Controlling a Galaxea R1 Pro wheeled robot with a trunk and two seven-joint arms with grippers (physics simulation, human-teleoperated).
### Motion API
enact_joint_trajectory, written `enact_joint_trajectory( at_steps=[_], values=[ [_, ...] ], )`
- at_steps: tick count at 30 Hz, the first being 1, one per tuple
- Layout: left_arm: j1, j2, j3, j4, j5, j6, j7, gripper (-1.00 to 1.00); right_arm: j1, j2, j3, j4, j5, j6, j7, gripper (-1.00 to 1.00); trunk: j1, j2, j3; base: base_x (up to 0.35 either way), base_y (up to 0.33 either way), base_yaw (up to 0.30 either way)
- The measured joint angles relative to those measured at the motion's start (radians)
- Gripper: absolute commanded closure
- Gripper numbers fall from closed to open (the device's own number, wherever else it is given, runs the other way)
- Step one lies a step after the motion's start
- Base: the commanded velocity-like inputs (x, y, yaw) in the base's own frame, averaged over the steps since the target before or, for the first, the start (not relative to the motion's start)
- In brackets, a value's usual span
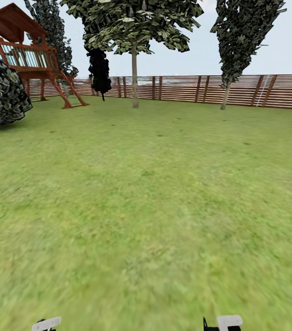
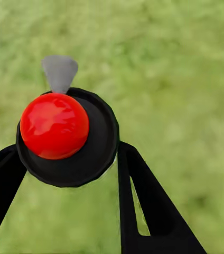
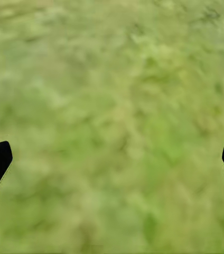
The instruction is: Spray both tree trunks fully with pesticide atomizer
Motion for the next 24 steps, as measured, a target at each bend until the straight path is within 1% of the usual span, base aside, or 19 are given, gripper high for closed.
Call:
enact_joint_trajectory(
  at_steps=[24],
  values=[
    [0.0, 0.0, 0.0, 0.0, 0.0, 0.0, 0.0, 1.0, 0.0, 0.0, 0.0, 0.0, 0.0, 0.0, 0.0, -1.0, 0.0, 0.0, 0.0, 0.338, 0.0, 0.0]
  ],
)
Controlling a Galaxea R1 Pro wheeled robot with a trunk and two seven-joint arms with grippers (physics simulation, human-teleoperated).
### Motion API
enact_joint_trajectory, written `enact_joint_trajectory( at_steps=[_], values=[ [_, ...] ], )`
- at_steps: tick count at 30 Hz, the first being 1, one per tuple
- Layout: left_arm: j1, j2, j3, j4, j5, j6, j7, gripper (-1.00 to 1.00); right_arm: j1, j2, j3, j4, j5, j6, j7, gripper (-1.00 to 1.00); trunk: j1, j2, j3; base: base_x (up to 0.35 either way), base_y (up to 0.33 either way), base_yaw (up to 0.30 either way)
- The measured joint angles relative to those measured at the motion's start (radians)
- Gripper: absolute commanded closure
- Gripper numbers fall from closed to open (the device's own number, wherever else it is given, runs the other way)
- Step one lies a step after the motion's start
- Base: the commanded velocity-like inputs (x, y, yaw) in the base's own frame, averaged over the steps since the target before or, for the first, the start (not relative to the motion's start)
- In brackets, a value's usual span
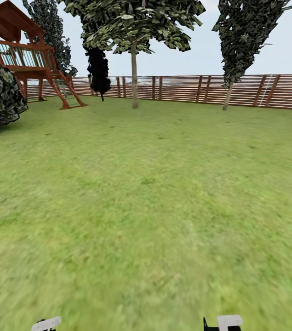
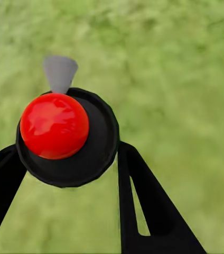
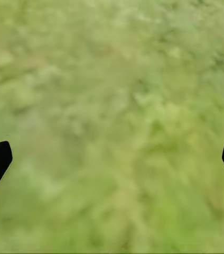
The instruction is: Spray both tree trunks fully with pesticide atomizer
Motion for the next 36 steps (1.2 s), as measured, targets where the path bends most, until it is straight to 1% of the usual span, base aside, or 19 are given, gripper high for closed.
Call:
enact_joint_trajectory(
  at_steps=[36],
  values=[
    [0.0, 0.0, 0.0, 0.0, 0.0, 0.0, 0.0, 1.0, 0.0, 0.0, 0.0, 0.0, 0.0, 0.0, 0.0, -1.0, 0.0, 0.0, 0.0, 0.338, 0.0, 0.0]
  ],
)
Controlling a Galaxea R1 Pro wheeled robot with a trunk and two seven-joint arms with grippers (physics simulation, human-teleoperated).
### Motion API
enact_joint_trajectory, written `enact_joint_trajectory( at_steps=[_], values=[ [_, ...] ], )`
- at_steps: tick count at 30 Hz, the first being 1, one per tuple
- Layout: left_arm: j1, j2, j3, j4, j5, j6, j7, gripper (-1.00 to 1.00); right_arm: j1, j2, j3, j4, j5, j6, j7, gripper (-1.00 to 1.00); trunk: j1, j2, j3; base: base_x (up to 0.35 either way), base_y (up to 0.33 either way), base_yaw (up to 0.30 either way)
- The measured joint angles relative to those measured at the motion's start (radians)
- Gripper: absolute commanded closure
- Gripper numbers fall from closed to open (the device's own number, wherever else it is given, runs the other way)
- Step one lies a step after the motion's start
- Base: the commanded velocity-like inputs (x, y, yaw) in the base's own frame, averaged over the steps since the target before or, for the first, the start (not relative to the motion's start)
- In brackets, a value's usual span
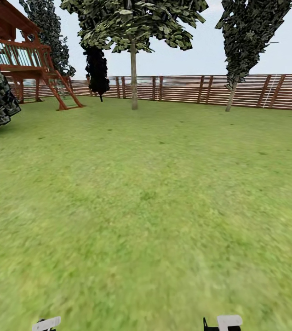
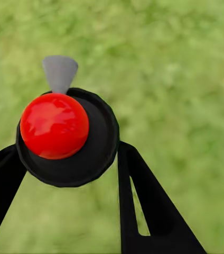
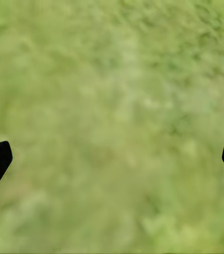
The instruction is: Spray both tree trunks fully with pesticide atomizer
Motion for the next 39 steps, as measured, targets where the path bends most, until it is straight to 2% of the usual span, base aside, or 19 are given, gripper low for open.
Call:
enact_joint_trajectory(
  at_steps=[39],
  values=[
    [0.0, 0.0, 0.0, 0.0, 0.0, 0.0, 0.0, 1.0, 0.0, 0.0, 0.0, 0.0, 0.0, 0.0, 0.0, -1.0, 0.0, 0.0, 0.0, 0.338, 0.0, 0.0]
  ],
)
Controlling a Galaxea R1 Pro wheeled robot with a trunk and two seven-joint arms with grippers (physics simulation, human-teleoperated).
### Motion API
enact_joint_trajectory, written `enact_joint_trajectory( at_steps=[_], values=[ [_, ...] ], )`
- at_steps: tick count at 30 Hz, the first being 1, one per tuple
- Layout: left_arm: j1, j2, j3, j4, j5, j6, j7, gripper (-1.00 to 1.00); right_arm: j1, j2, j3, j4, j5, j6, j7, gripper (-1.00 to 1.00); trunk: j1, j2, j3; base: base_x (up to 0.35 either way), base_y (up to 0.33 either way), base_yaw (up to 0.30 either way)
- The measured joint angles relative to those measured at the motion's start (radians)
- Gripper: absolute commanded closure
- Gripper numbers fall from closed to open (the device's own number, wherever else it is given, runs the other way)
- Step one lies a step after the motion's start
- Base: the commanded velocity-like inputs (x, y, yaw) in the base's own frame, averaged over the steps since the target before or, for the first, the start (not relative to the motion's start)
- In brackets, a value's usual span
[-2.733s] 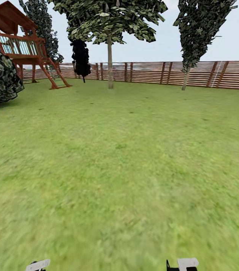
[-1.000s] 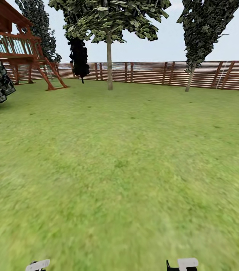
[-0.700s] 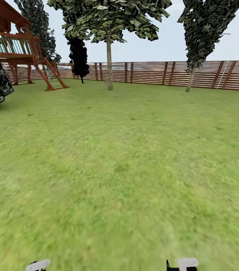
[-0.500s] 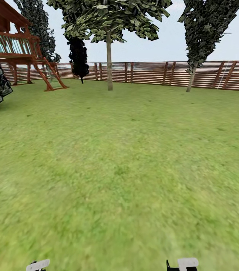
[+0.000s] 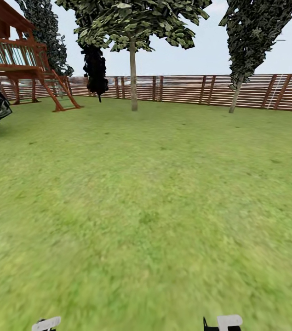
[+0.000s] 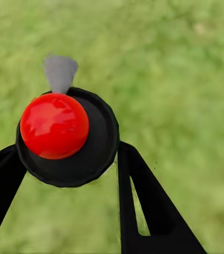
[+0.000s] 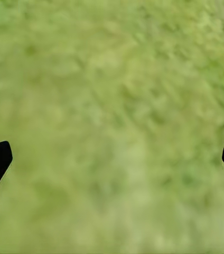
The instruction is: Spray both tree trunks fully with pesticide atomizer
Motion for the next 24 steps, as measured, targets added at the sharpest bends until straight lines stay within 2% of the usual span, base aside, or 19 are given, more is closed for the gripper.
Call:
enact_joint_trajectory(
  at_steps=[12, 24],
  values=[
    [0.0, 0.0, 0.0, 0.0, 0.0, 0.0, 0.0, 1.0, 0.0, 0.0, 0.0, 0.0, 0.0, 0.0, 0.0, -1.0, 0.0, 0.0, 0.0, 0.338, 0.0, 0.005],
    [0.0, 0.0, 0.0, 0.0, 0.0, 0.0, 0.0, 1.0, 0.0, -0.003, 0.0, -0.001, 0.001, 0.0, 0.0, -1.0, 0.0, 0.0, 0.0, 0.338, 0.0, 0.215]
  ],
)
